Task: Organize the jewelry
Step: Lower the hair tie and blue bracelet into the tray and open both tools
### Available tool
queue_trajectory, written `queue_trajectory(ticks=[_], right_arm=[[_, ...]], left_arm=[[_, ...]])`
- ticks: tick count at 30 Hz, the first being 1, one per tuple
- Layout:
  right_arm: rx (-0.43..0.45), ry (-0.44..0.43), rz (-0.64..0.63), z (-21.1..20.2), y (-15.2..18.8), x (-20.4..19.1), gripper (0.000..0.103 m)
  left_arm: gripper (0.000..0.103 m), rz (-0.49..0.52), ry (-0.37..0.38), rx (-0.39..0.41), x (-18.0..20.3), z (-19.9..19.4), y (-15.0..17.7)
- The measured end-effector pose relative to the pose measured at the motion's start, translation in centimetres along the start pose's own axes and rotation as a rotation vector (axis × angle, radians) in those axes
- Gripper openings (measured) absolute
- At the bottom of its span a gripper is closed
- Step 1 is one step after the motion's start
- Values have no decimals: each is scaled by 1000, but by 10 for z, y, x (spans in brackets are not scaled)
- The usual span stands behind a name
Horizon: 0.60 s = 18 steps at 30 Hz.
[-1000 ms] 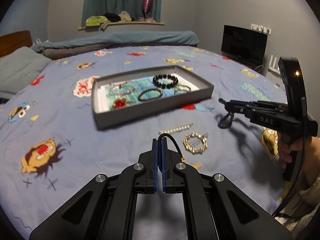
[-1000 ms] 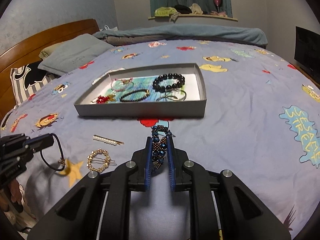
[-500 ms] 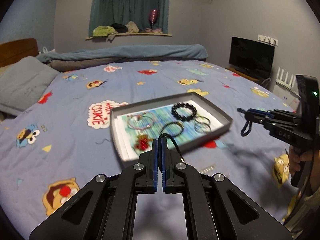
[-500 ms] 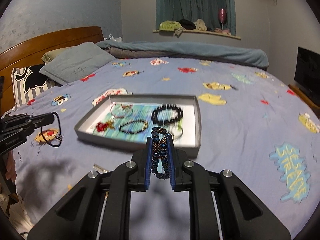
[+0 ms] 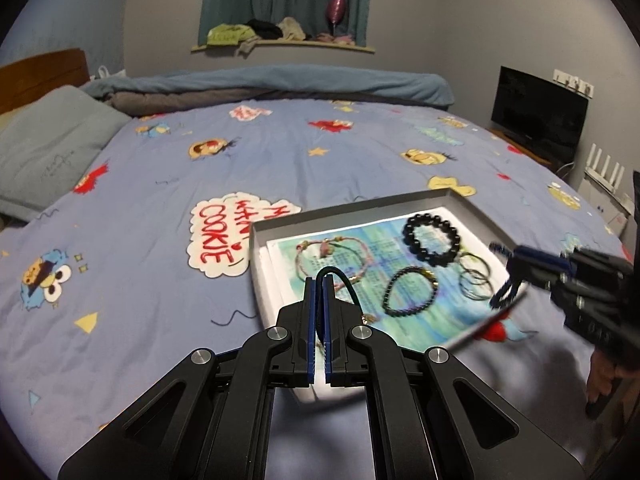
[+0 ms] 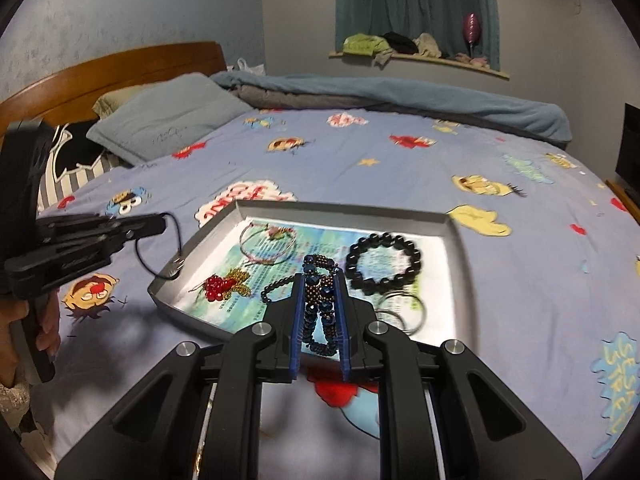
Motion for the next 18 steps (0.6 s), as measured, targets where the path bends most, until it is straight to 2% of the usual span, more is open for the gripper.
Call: queue_trajectory(ticks=[8,18], right_arm=[[-67,-59,82,40,13,-1,14],[-188,-113,61,67,26,-16,14]], left_arm=[[4,-51,9,-100,-4,47,5],[4,31,-30,-146,10,69,22]])
Point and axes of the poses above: each gripper's, at about its wrist camera, not at the fingertips, and z roughly the way its jaws point, x to its right, y to its underside, the point moved 8 cm from there along z, roughly the way its jaws point, and after that the axes turned 15 degrees about -y, right-handed, at the moved point
